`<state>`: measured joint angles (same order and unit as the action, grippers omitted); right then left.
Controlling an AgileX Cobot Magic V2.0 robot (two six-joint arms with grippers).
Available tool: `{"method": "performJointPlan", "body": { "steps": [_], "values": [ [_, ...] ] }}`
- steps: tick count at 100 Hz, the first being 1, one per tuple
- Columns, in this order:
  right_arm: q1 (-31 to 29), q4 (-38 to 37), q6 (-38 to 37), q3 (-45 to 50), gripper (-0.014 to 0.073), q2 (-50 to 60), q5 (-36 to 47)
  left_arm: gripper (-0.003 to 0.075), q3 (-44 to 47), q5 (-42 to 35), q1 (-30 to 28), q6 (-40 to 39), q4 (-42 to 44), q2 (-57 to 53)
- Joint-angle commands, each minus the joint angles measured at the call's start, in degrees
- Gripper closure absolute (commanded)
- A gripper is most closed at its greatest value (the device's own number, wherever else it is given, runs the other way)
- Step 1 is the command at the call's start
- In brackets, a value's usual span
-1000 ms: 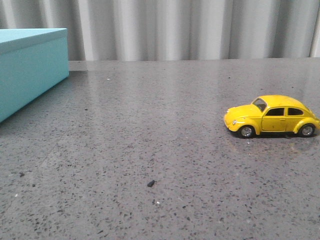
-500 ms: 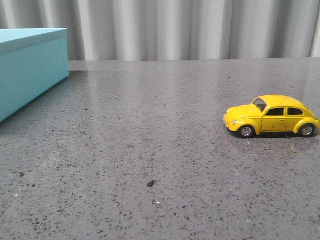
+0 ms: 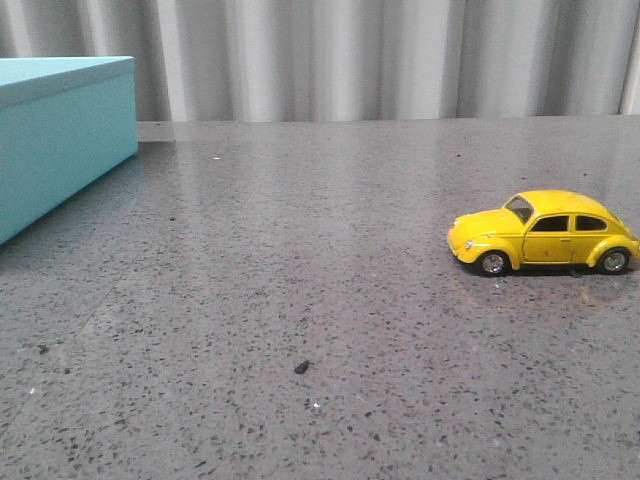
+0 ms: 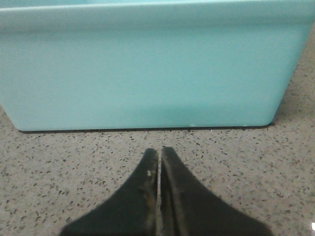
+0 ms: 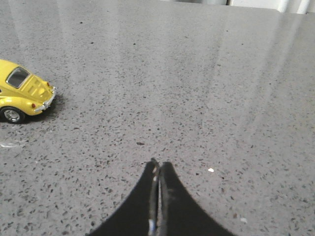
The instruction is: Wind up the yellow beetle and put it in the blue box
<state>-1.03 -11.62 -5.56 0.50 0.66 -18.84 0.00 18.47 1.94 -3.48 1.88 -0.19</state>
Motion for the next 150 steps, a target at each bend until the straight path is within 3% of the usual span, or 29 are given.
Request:
{"method": "performJointPlan", "body": {
  "steps": [1,42,62,77,91,135,150],
  "values": [
    [-0.40,-0.14,0.11,1.25,0.0654,0.99,0.65,0.0741,1.44,-5.13,0.09,-0.46,-0.16,-1.89],
    [-0.40,-0.14,0.11,1.25,0.0654,0.99,1.45,0.0741,1.44,-10.66,0.09,-0.46,-0.24,-1.89],
    [-0.40,-0.14,0.11,1.25,0.0654,0.99,7.72,0.0741,1.44,-12.58,0.09,-0.46,-0.38,-1.89],
    [-0.40,0.67,0.11,1.25,0.0654,0.99,11.19,0.0741,1.44,-15.54,0.09,-1.35,-10.24,-1.79],
    [-0.40,7.98,0.11,1.25,0.0654,0.99,13.47,0.0741,1.44,-15.05,0.09,-1.35,-9.73,-1.79],
    [-0.40,7.85,0.11,1.25,0.0654,0.99,14.81,0.0741,1.44,-15.25,0.09,-1.35,-6.22,-1.79],
    [-0.40,7.85,0.11,1.25,0.0654,0.99,14.69,0.0741,0.95,-19.86,0.09,-1.62,-8.29,-1.79]
  ]
}}
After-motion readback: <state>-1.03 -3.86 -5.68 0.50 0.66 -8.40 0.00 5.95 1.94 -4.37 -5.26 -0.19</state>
